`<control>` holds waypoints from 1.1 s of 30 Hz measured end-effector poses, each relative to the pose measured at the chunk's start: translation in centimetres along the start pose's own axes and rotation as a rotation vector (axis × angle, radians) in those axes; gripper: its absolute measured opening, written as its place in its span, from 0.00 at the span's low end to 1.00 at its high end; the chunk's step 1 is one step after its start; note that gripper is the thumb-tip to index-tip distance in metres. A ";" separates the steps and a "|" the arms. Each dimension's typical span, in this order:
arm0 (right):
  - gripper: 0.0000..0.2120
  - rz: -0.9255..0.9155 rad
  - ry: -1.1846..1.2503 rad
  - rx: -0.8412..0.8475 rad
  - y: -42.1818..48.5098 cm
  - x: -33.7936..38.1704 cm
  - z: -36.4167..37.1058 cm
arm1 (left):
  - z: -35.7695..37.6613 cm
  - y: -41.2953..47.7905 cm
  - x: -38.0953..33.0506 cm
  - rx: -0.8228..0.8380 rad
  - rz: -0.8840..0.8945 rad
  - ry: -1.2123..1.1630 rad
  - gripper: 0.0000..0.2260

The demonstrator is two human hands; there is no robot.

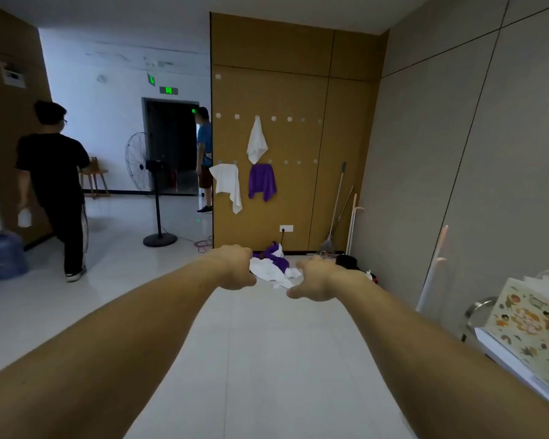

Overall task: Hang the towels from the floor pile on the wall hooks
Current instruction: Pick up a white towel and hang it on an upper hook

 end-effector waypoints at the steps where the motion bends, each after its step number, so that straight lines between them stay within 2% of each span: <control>1: 0.37 0.003 0.005 -0.001 1.2 0.1 0.0 | 0.0 1.1 0.3 0.002 0.004 0.008 0.20; 10: 0.37 0.067 0.030 -0.036 13.8 0.6 -0.5 | 0.8 13.9 5.9 0.004 0.034 0.035 0.15; 19: 0.34 0.100 0.029 -0.005 25.7 -4.1 0.2 | 3.6 27.6 6.0 0.022 0.094 0.011 0.08; 24: 0.36 0.093 0.008 -0.017 34.6 -8.1 -0.2 | 4.9 35.9 5.0 0.020 0.081 0.008 0.09; 33: 0.33 0.040 0.020 -0.021 48.8 -12.3 -1.5 | 6.4 49.1 6.8 0.023 -0.014 0.003 0.17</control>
Point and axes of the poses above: each hand's wrist, its own y-axis towards the middle knuckle, its own z-axis out of the palm, x = y × z, the point moved 3 cm from there along y, towards the middle knuckle, and after that the axes turned 7 degrees about -x, right-handed, at the moved point
